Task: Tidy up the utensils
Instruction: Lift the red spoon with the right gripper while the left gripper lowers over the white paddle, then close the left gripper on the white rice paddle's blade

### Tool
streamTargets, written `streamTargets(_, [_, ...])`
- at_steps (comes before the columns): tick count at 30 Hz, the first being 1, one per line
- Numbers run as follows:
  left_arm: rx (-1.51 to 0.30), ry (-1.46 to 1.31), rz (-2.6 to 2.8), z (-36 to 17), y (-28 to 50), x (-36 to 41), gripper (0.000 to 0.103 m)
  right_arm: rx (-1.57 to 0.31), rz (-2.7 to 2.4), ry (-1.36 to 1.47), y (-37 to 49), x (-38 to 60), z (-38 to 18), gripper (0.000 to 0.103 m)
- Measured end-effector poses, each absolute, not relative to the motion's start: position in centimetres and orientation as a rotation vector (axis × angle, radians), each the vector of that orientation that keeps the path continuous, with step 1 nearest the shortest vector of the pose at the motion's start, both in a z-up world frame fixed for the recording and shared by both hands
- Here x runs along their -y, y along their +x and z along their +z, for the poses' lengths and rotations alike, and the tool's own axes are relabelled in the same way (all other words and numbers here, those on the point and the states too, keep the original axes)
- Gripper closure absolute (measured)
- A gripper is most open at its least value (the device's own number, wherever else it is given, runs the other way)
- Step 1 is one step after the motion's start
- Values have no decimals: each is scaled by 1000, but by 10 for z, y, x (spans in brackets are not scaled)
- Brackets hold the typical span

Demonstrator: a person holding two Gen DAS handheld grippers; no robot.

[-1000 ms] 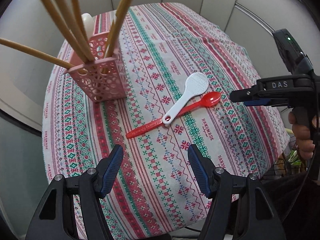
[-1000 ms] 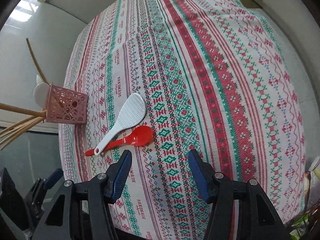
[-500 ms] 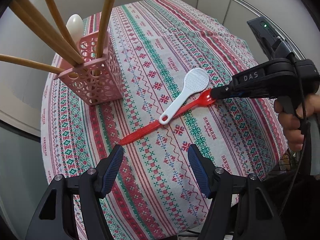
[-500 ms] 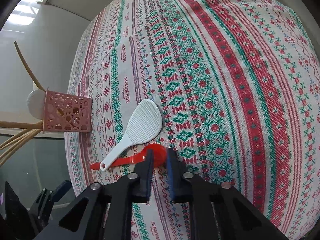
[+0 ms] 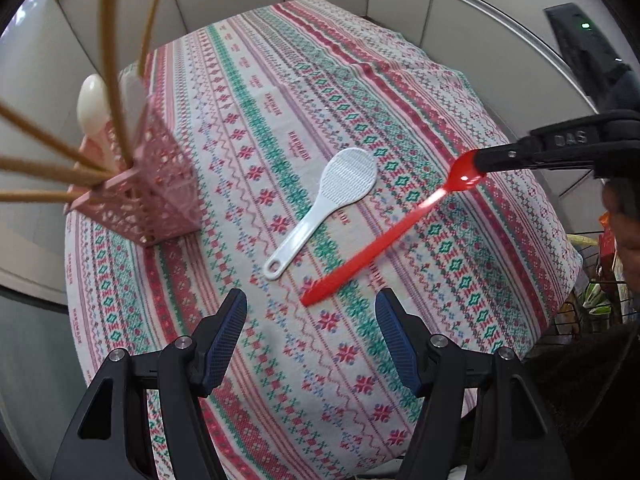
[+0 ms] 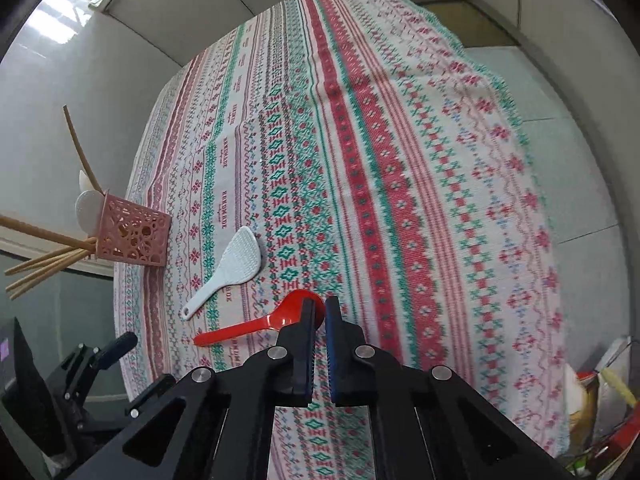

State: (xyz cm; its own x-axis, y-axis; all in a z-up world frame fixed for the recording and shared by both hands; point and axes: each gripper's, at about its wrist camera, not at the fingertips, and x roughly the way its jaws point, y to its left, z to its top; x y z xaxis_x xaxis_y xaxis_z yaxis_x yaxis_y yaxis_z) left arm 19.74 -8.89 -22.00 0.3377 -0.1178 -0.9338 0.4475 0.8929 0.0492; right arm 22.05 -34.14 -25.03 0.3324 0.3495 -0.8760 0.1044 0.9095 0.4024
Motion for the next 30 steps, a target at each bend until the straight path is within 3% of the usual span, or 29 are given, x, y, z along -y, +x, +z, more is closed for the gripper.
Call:
streamTargets(22, [-1115,463,-479,-272,281,172,35,-1251,209,445,202,379,-250,99])
streamTargets(30, [-1109,461,-543,-271,283,176,75,-1263,204,441,205,380,-252,99])
